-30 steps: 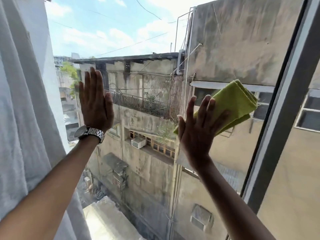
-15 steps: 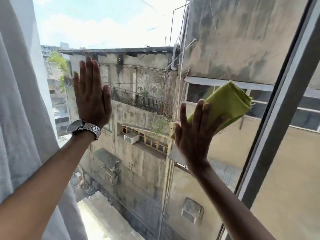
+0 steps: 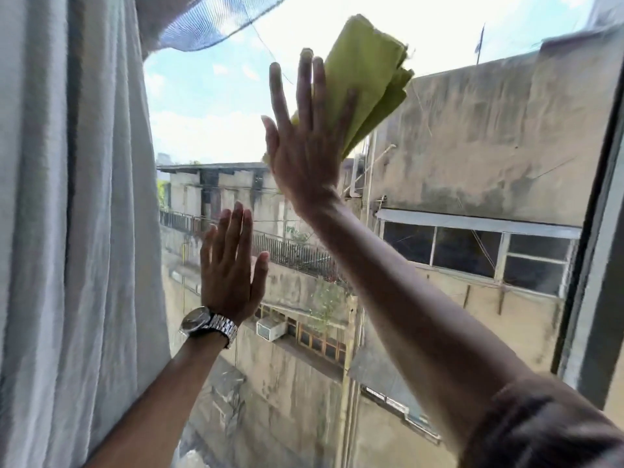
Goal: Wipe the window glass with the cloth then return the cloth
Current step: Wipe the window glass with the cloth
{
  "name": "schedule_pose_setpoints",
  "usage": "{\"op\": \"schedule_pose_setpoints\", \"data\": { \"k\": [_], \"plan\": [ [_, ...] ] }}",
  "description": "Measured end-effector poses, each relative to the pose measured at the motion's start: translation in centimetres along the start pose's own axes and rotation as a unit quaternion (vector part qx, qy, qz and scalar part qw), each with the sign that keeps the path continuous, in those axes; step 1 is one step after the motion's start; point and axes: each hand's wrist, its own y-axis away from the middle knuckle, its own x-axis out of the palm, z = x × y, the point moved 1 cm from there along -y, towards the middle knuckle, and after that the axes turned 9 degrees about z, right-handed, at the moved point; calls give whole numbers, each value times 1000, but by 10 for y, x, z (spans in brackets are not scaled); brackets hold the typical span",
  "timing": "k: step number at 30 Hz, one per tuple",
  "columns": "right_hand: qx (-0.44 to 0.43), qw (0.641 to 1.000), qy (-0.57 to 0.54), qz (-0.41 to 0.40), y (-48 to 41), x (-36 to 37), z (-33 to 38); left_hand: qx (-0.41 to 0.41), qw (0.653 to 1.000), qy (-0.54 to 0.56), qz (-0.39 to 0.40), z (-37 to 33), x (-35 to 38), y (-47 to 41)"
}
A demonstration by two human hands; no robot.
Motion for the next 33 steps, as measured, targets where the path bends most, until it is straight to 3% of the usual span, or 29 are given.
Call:
{"op": "schedule_pose_setpoints", "data": {
  "k": [3,7,14,20,23,26,28,31,33],
  "plan": [
    [-14,1000,3,23,-2,-1,3,3,1000,-6,-2,1,-1,2],
    [-37,997,16,58,64,-3,-22,1,1000,-9,-2,-7,-9,1],
    [92,985,92,114,191,-13,-97,2,1000,14,-7,-12,-17,1],
    [112,980,92,136,195,-4,-103,14,1000,12,-20,-4,-5,2],
    [94,977,87,170,195,-15,-99,-5,1000,-11,21,-14,-15,5],
    [77,968,47,233,187,-51,-91,-103,990,-17,89,-47,-47,-1],
    [43,963,-6,266,181,-73,-100,-126,983,-4,136,-88,-64,-9],
    [12,950,-55,306,162,-109,-134,-102,966,120,203,-166,-76,-6],
    [44,927,-70,366,142,-125,-155,-131,942,178,253,-209,-76,-5]
  ]
}}
